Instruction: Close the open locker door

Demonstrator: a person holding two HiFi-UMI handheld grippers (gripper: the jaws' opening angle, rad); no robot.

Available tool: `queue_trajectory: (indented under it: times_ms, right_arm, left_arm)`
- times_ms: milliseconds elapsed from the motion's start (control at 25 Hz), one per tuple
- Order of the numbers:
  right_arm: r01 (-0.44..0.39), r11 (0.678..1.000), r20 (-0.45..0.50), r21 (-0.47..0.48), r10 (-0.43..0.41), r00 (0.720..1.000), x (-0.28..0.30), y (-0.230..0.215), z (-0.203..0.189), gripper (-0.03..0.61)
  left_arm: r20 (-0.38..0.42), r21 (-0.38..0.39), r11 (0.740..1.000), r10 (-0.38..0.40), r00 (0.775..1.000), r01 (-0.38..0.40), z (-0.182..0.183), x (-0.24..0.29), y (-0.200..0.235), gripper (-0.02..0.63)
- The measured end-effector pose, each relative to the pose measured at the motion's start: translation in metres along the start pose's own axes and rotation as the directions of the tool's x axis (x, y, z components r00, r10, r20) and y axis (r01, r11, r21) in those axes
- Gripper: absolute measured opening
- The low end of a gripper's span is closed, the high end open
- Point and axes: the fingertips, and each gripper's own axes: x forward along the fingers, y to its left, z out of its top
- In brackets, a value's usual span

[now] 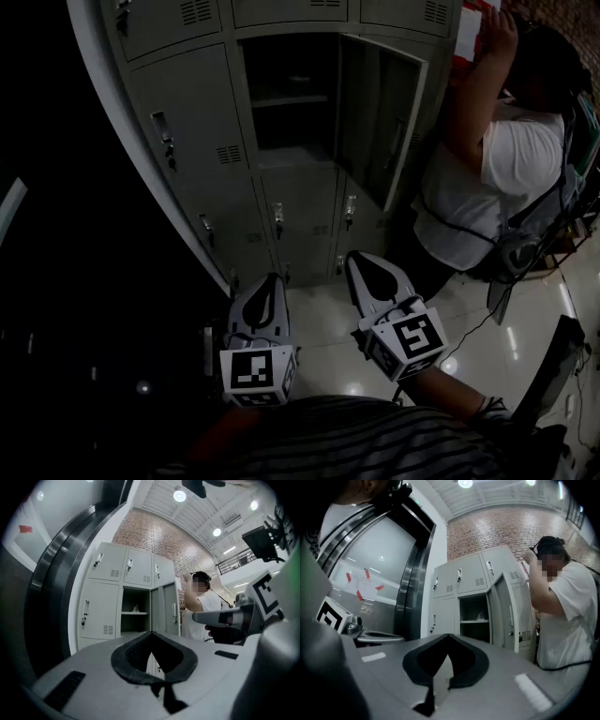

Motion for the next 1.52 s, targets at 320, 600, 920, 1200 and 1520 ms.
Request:
queue_trajectory:
  times_ms: [320, 600, 920, 1200, 1520]
  right_arm:
    - [0.109, 0.994, 0.025, -0.027, -0.109, 0.994, 0.03, -0.08, -0.003, 0.002]
    - [0.297, 0.954, 0.065, -0.03, -0.295, 0.953, 0.073, -0.16, 0.002, 0.1]
    - [0.465, 0.882, 0.082, -0.08, -0.459, 0.885, 0.094, -0.227, 0.023, 0.207]
    - [0.456, 0.886, 0.037, -0.078, -0.455, 0.89, 0.122, -0.257, 0.009, 0.233]
    - [0.403, 0.912, 0.04, -0.08, -0.401, 0.915, 0.144, -0.252, 0.01, 0.219]
  left_arm:
    - [0.03, 0.018, 0.999, 0.03, 0.999, -0.03, 0.003, 0.049, 0.015, 0.005]
    - [0.062, 0.024, 0.997, -0.075, 0.995, 0.073, 0.011, 0.136, 0.029, 0.005]
    - [0.05, 0.019, 0.967, -0.253, 0.966, 0.252, 0.03, 0.235, 0.021, 0.005]
    - [0.046, 0.019, 0.946, -0.323, 0.945, 0.322, 0.032, 0.271, 0.012, 0.005]
    - [0.03, 0.008, 0.95, -0.312, 0.95, 0.312, 0.026, 0.274, 0.028, 0.005]
